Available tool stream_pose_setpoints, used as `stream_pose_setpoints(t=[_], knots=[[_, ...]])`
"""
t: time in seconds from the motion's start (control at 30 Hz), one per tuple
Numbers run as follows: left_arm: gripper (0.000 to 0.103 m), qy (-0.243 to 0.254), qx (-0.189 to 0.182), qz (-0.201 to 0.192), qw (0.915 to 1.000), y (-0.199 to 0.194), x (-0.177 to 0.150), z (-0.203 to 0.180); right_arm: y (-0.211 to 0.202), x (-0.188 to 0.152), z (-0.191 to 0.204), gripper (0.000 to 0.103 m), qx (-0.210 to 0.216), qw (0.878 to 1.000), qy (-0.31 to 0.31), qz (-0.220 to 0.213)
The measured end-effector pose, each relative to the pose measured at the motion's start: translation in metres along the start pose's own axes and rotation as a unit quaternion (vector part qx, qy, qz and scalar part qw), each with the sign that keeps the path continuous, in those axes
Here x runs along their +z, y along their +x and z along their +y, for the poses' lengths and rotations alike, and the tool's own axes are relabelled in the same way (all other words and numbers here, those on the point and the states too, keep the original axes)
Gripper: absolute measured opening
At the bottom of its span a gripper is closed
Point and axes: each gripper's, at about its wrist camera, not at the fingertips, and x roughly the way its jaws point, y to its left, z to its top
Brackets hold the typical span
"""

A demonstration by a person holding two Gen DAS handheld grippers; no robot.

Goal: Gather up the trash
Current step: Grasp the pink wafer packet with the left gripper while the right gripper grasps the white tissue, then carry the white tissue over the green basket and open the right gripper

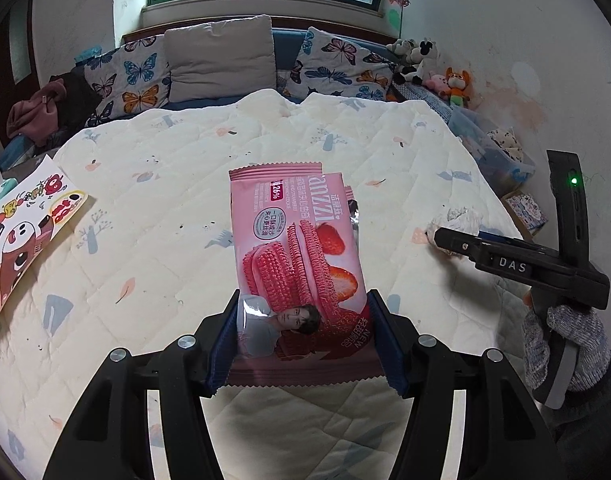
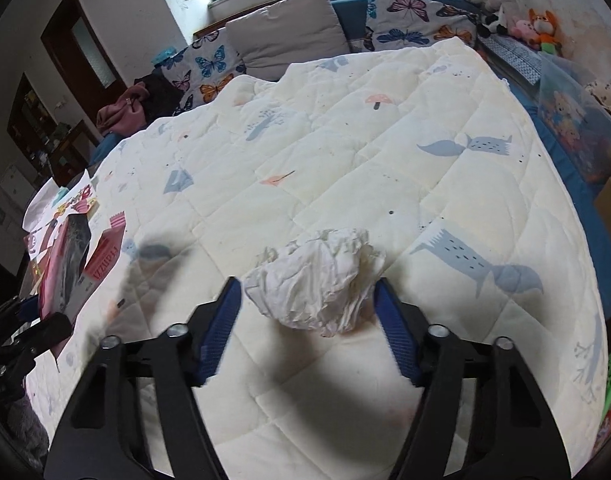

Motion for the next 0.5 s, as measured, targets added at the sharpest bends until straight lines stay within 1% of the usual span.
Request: stream_pose_setpoints(t=[0.07, 0.13, 0.33, 0.5], knots=[[0.058, 0.000, 0.000, 0.002, 1.0000, 0.001, 0.000, -0.002, -0.002, -0.002, -0.003, 0.058, 0.003, 1.000, 0.003, -0.001], [0.058, 0.001, -0.002, 0.003, 1.0000, 0.002, 0.000, -0.005, -0.008, -0.004, -0.002, 0.057, 0.002, 1.000, 0.000, -0.005], [0.058, 0.015, -0.010, -0.002, 0.9998, -0.004, 0.000, -0.023, -0.037, -0.015, -0.008, 0.057, 0.012, 1.000, 0.001, -0.020], [0.058, 0.031, -0.020, -0.007, 0.9993, -0.012, -0.002, -0.044, -0.066, -0.033, -0.019, 0.057, 0.010, 1.000, 0.004, -0.028]])
